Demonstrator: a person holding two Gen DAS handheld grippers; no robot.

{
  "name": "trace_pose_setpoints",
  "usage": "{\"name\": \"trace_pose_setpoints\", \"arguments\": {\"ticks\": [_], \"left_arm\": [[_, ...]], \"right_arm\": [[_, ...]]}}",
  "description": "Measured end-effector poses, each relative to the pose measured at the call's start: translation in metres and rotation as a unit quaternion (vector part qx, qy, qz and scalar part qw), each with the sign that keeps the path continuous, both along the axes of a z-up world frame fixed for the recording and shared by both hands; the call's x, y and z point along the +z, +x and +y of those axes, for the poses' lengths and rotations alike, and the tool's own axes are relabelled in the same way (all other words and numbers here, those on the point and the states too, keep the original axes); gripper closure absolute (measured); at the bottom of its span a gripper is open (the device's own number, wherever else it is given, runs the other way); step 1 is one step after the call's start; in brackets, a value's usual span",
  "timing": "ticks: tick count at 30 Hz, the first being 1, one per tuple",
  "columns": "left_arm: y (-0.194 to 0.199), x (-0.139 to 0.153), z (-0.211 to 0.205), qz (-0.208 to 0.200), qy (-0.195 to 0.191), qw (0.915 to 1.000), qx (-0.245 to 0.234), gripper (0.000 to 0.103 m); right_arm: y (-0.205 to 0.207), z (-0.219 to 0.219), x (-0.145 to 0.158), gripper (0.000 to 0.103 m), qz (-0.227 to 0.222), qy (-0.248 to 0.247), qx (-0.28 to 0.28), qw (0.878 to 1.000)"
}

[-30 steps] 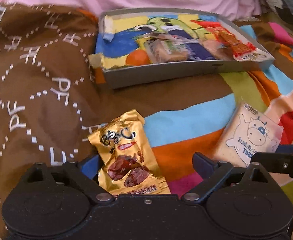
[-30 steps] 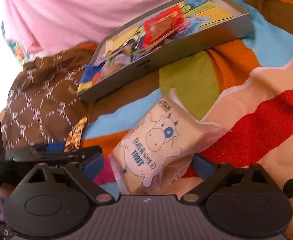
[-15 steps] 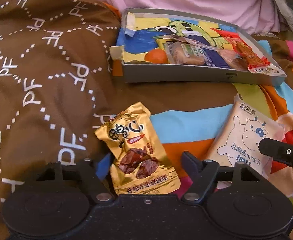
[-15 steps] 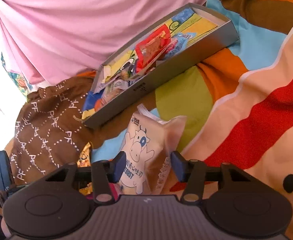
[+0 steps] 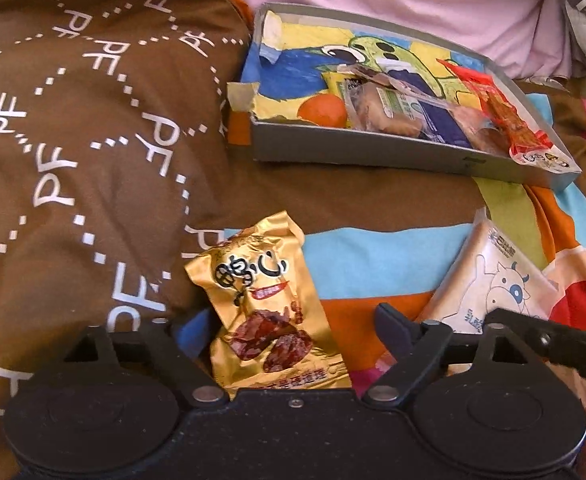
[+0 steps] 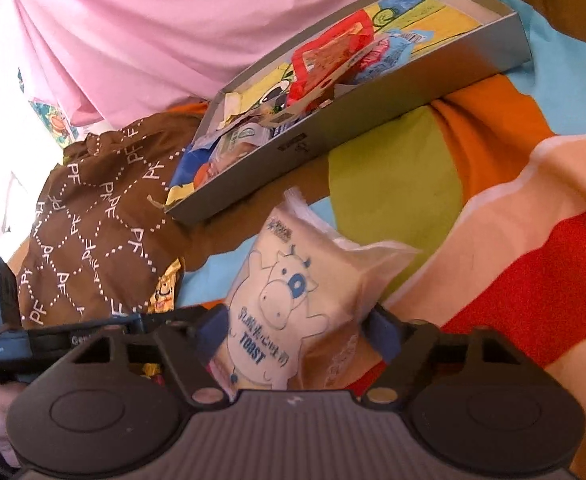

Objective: Organize snacks
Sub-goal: 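Close left tool on the gold duck-neck packet while right tool grasps the white toast packet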

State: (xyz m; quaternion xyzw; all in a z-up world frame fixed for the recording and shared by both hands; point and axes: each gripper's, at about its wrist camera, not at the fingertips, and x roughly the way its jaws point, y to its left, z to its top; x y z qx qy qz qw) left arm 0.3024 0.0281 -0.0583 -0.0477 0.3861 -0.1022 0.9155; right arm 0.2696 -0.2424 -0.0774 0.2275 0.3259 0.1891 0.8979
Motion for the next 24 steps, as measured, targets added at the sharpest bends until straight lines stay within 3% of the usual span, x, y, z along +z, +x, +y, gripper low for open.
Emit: {"name": "trace_pose_setpoints", "arguments": {"ticks": [1, 6, 13, 24], "left_arm": [[0.000, 0.000, -0.001, 0.001, 0.001, 1.0000, -0.004, 0.012], [-0.002, 0.000, 0.002, -0.003, -0.005, 0.9999, 0.011, 0.020], [-0.006, 0.004, 0.014, -0.005, -0.014, 0.9995, 0.029, 0.041], [-0.011, 0.010, 0.016, -0.005, -0.022, 0.9992, 0.034, 0.053]], "right_arm": [[0.000, -0.001, 0.000, 0.047, 0.001, 0.002, -0.004, 1.000], [-0.013, -0.001, 0.010, 0.066, -0.020, 0.018, 0.008, 1.000], [-0.010, 0.014, 0.025, 0.068, -0.044, 0.022, 0.062, 0.997], [-0.010, 0.038, 0.031, 0.076, -0.056, -0.030, 0.062, 0.996]]}}
